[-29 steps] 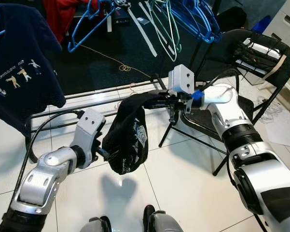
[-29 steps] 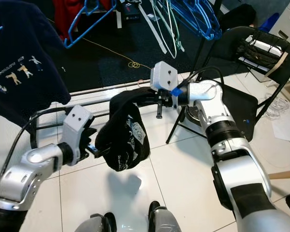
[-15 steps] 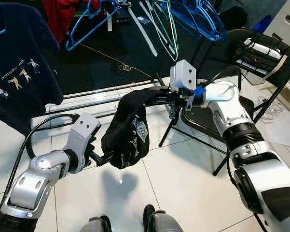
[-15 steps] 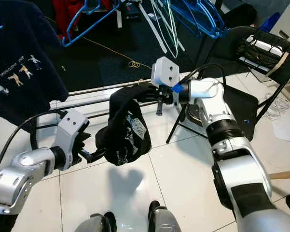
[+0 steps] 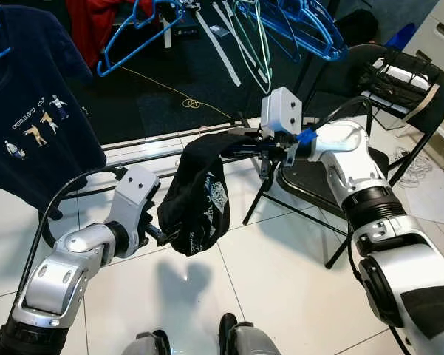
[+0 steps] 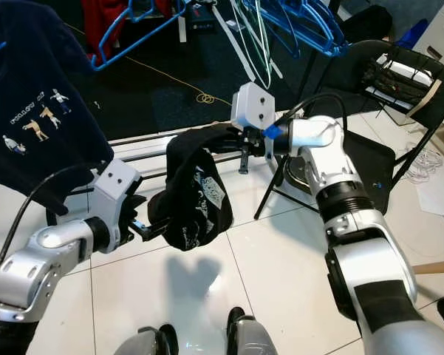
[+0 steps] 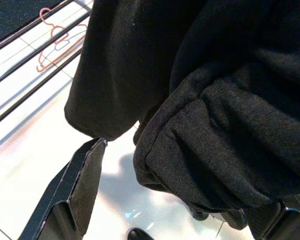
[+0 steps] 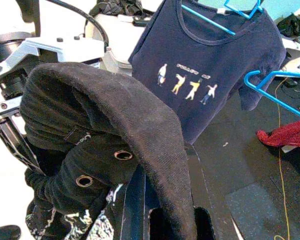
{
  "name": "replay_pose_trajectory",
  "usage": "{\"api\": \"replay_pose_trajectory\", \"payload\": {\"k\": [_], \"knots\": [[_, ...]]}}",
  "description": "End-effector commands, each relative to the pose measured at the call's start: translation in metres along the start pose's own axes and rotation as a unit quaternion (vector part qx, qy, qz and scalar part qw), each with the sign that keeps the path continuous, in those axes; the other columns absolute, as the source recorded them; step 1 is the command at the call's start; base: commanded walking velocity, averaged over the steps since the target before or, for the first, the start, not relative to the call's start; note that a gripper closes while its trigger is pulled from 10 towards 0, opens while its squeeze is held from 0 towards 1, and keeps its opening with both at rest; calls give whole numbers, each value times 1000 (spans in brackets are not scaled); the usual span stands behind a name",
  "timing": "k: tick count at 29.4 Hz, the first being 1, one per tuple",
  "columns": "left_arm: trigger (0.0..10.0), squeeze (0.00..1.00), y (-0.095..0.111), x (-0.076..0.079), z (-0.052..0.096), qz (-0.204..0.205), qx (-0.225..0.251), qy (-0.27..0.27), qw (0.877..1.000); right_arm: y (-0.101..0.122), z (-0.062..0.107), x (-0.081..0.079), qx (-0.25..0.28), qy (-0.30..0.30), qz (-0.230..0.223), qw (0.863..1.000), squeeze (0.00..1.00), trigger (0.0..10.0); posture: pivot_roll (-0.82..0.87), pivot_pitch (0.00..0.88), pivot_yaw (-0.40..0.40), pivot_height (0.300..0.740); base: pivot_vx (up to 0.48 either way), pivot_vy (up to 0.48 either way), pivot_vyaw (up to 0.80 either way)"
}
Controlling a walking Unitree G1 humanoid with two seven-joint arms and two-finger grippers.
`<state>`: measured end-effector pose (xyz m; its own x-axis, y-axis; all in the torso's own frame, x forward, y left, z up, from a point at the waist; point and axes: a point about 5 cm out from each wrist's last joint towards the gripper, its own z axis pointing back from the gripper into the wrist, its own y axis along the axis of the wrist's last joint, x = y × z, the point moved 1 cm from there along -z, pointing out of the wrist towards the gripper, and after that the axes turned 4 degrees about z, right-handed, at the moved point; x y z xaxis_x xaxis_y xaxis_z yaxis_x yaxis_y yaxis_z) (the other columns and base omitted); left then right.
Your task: Hang hanger
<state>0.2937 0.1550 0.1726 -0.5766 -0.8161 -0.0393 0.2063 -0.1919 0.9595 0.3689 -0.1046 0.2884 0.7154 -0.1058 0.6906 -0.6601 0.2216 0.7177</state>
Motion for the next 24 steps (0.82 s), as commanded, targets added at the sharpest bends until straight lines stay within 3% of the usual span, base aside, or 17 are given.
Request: {"api": "replay_pose_trajectory", "payload": {"k": [1, 5, 7, 9, 12, 24], "knots": [[10000, 0, -7, 3, 0, 9, -13, -9, 1000, 5, 5, 2, 15, -14, 7, 1000, 0, 0, -133, 253, -112, 740, 0, 0, 0], [10000, 0, -2, 0, -1, 12, 2, 1, 1000, 5, 4, 2, 16, -11, 6, 1000, 0, 0, -135, 254, -114, 740, 0, 0, 0], [10000, 0, 15, -6, -2, 25, 48, 17, 998, 4, 4, -1, 13, -4, 3, 1000, 0, 0, -135, 256, -116, 740, 0, 0, 0], [10000, 0, 21, -8, -2, 30, 65, 20, 997, 3, 4, -2, 12, -2, 2, 1000, 0, 0, -135, 256, -116, 740, 0, 0, 0], [10000, 0, 22, -8, -1, 28, 68, 17, 997, 3, 4, -3, 10, 0, 1, 1000, 0, 0, -135, 256, -116, 740, 0, 0, 0], [10000, 0, -1, -6, 3, 16, 0, 10, 1000, 2, 4, -4, 8, 1, 0, 1000, 0, 0, -135, 259, -122, 740, 0, 0, 0]]}}
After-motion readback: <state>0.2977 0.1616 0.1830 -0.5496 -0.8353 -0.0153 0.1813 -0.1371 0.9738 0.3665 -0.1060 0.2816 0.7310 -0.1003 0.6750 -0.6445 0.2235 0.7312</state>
